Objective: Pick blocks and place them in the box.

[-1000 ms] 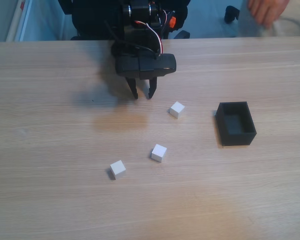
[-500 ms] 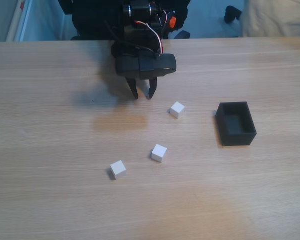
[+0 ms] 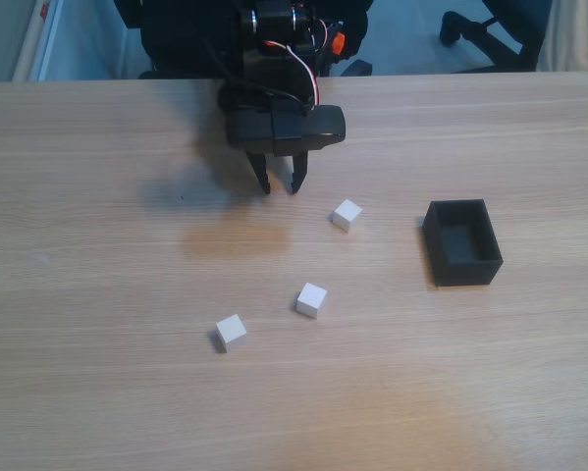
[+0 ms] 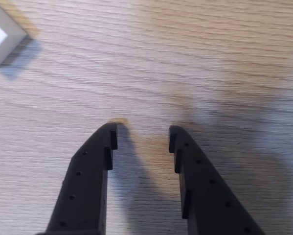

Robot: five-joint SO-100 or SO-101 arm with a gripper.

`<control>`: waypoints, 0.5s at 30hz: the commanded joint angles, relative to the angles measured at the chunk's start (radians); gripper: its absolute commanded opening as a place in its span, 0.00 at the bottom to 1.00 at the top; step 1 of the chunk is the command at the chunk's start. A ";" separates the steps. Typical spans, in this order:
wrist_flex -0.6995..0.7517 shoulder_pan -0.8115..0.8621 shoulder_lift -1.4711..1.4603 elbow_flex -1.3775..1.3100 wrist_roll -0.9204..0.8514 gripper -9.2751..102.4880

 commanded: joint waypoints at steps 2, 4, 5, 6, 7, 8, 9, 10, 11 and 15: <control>0.081 -0.003 0.026 0.061 0.003 0.11; 0.081 -0.002 0.026 0.061 0.003 0.08; 0.081 -0.002 0.026 0.061 0.003 0.08; 0.081 0.006 0.026 0.061 0.003 0.08; 0.081 0.017 0.026 0.061 0.003 0.08; 0.081 0.031 0.026 0.061 0.005 0.08; 0.081 0.051 0.026 0.061 0.006 0.08; 0.081 0.072 0.026 0.061 0.002 0.10; 0.081 0.077 0.026 0.061 0.002 0.11; 0.081 0.057 0.026 0.061 0.002 0.08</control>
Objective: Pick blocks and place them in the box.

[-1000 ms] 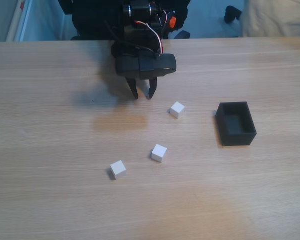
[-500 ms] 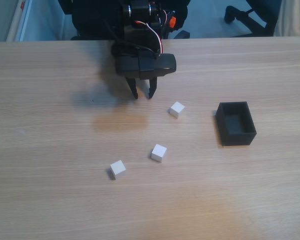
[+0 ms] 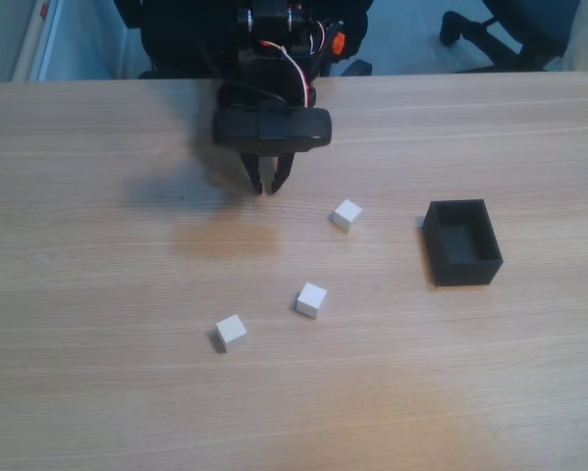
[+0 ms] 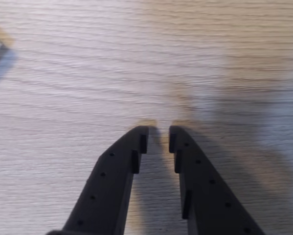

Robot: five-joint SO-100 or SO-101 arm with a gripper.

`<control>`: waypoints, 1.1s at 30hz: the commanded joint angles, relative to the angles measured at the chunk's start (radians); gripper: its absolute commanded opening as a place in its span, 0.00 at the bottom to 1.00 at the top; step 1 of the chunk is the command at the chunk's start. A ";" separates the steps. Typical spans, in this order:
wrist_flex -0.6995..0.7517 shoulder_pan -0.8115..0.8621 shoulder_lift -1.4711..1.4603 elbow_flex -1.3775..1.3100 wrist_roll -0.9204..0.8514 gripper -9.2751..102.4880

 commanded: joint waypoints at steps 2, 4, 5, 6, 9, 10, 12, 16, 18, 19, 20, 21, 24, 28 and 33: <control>0.081 -0.017 0.026 0.061 0.003 0.08; 0.081 -0.029 0.026 0.061 0.006 0.08; 0.081 -0.038 0.026 0.061 0.011 0.08; 0.081 -0.051 0.026 0.061 0.018 0.08; 0.069 -0.081 0.026 0.054 0.041 0.08; 0.060 -0.092 0.023 0.046 0.055 0.08; 0.028 -0.118 0.002 0.021 0.086 0.08; -0.089 -0.195 -0.110 -0.057 0.160 0.09; -0.141 -0.238 -0.181 -0.107 0.181 0.09; -0.160 -0.261 -0.218 -0.138 0.186 0.09; -0.173 -0.284 -0.255 -0.172 0.192 0.09; -0.187 -0.305 -0.290 -0.204 0.193 0.10; -0.235 -0.362 -0.377 -0.296 0.190 0.10; -0.336 -0.405 -0.454 -0.373 0.156 0.13; -0.491 -0.416 -0.511 -0.385 0.094 0.18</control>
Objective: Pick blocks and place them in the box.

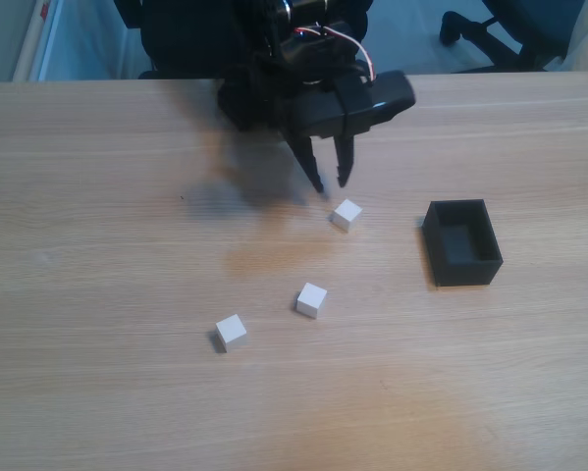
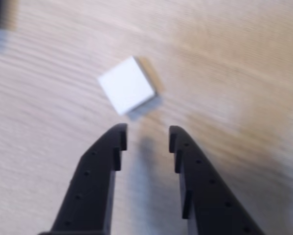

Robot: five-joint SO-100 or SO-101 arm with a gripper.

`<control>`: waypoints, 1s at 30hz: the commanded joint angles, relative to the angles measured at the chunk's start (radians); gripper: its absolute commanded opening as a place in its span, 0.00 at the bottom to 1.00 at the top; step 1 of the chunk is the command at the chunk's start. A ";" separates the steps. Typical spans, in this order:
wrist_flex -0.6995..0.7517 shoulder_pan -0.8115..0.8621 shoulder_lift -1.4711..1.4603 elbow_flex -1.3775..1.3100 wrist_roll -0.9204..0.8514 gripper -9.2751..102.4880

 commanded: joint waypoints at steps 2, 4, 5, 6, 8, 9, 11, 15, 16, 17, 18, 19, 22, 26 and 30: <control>-0.104 -0.009 -0.035 -0.049 -0.060 0.20; -0.117 -0.006 -0.040 -0.038 -0.084 0.22; -0.124 -0.003 -0.041 -0.028 -0.098 0.24; -0.135 0.002 -0.041 -0.014 -0.107 0.25; -0.149 0.014 -0.043 0.015 -0.135 0.27; -0.156 0.020 -0.044 0.029 -0.144 0.28; -0.169 0.029 -0.057 0.052 -0.164 0.28; -0.250 0.035 -0.104 0.089 -0.183 0.29; -0.275 0.035 -0.124 0.094 -0.184 0.29; -0.296 0.037 -0.143 0.097 -0.186 0.29; -0.316 0.037 -0.158 0.098 -0.186 0.29; -0.334 0.037 -0.173 0.103 -0.186 0.28; -0.371 0.038 -0.210 0.115 -0.189 0.28; -0.414 0.038 -0.241 0.132 -0.186 0.27; -0.472 0.038 -0.279 0.141 -0.186 0.26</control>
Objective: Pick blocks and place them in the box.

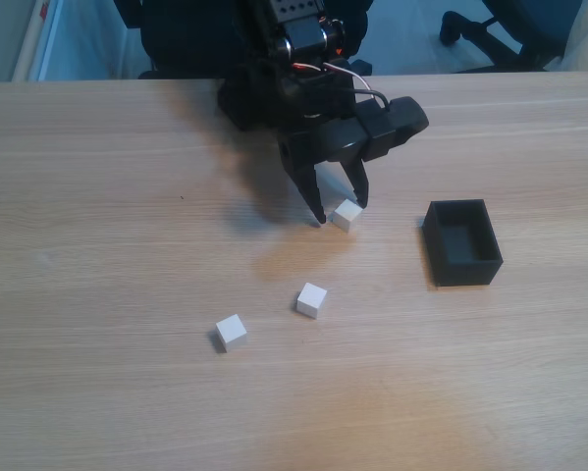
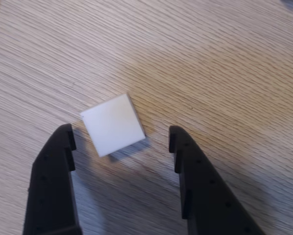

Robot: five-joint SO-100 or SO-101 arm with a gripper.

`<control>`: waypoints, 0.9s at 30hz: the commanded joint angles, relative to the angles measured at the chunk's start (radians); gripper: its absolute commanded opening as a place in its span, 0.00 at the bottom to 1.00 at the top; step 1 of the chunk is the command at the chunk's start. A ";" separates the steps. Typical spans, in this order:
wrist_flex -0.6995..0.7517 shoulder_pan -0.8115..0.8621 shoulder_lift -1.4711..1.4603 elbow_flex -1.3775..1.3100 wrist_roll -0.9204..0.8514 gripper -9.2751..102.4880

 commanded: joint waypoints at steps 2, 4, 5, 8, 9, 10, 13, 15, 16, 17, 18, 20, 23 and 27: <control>-0.061 0.005 -0.037 -0.008 -0.002 0.25; -0.074 0.000 -0.057 -0.011 0.000 0.24; -0.077 -0.003 -0.064 -0.012 0.005 0.23; -0.084 -0.006 -0.092 -0.025 0.023 0.19; -0.086 -0.008 -0.098 -0.028 0.025 0.18; -0.087 -0.008 -0.104 -0.031 0.025 0.18; -0.095 -0.008 -0.124 -0.044 0.034 0.13; -0.104 -0.009 -0.137 -0.058 0.058 0.10; -0.106 -0.009 -0.141 -0.064 0.067 0.10; -0.107 -0.009 -0.146 -0.071 0.069 0.09; -0.112 -0.009 -0.149 -0.075 0.072 0.08; -0.118 -0.009 -0.152 -0.086 0.077 0.09; -0.118 -0.005 -0.152 -0.089 0.071 0.13; -0.112 0.011 -0.153 -0.086 0.038 0.20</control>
